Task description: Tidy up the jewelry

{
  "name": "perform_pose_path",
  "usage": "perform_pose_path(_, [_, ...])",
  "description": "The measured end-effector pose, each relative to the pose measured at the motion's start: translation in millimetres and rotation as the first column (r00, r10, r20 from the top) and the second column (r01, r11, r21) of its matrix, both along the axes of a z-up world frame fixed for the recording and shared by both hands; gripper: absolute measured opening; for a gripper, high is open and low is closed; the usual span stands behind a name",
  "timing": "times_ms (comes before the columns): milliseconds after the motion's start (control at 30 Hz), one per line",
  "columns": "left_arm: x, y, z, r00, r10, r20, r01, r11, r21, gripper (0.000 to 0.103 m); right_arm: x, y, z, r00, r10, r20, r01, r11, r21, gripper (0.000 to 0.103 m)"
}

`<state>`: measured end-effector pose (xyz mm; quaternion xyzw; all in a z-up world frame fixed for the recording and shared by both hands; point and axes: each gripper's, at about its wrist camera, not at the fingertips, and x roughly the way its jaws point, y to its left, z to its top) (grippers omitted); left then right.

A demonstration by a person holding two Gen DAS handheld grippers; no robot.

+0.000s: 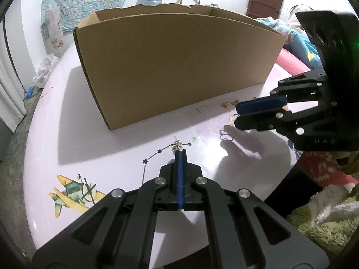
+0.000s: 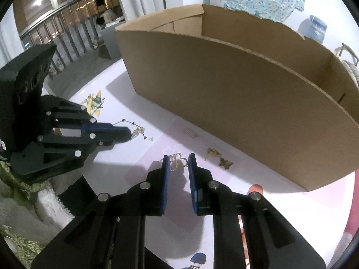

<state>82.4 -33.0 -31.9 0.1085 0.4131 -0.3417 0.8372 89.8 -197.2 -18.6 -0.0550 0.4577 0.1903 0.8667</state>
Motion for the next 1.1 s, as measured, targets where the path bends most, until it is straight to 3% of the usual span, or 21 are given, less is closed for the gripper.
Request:
perform_pose_path(333, [-2.8, 1.3, 10.4, 1.0, 0.024, 0.002, -0.024, 1.0, 0.009, 0.001, -14.7, -15.6, 19.7, 0.999, -0.031, 0.042, 0.03, 0.999, 0.033, 0.017])
perform_pose_path(400, [2.0, 0.2, 10.2, 0.999, 0.034, -0.015, -0.034, 0.999, 0.009, 0.017, -16.5, -17.2, 20.3, 0.999, -0.032, 0.044, 0.03, 0.999, 0.042, 0.017])
perform_pose_path(467, [5.4, -1.9, 9.6, 0.999, 0.043, -0.016, -0.043, 0.999, 0.013, 0.021, -17.2, -17.8, 19.5, 0.998, -0.035, 0.045, 0.033, 0.998, 0.047, 0.017])
perform_pose_path(667, [16.7, -12.8, 0.4, 0.999, 0.035, -0.027, -0.033, 0.997, 0.067, 0.02, -19.1, -24.3, 19.4, 0.997, -0.053, 0.052, 0.049, 0.995, 0.087, 0.017])
perform_pose_path(800, [12.4, -22.4, -2.4, 1.0, 0.017, 0.02, -0.02, 0.991, 0.13, 0.009, -18.4, -30.7, 18.7, 0.996, -0.064, 0.055, 0.058, 0.993, 0.101, 0.017])
perform_pose_path(1100, [6.3, -24.9, 2.5, 0.999, 0.027, 0.034, -0.031, 0.992, 0.124, 0.007, -20.8, -37.4, 20.2, 0.994, -0.081, 0.068, 0.071, 0.989, 0.128, 0.017])
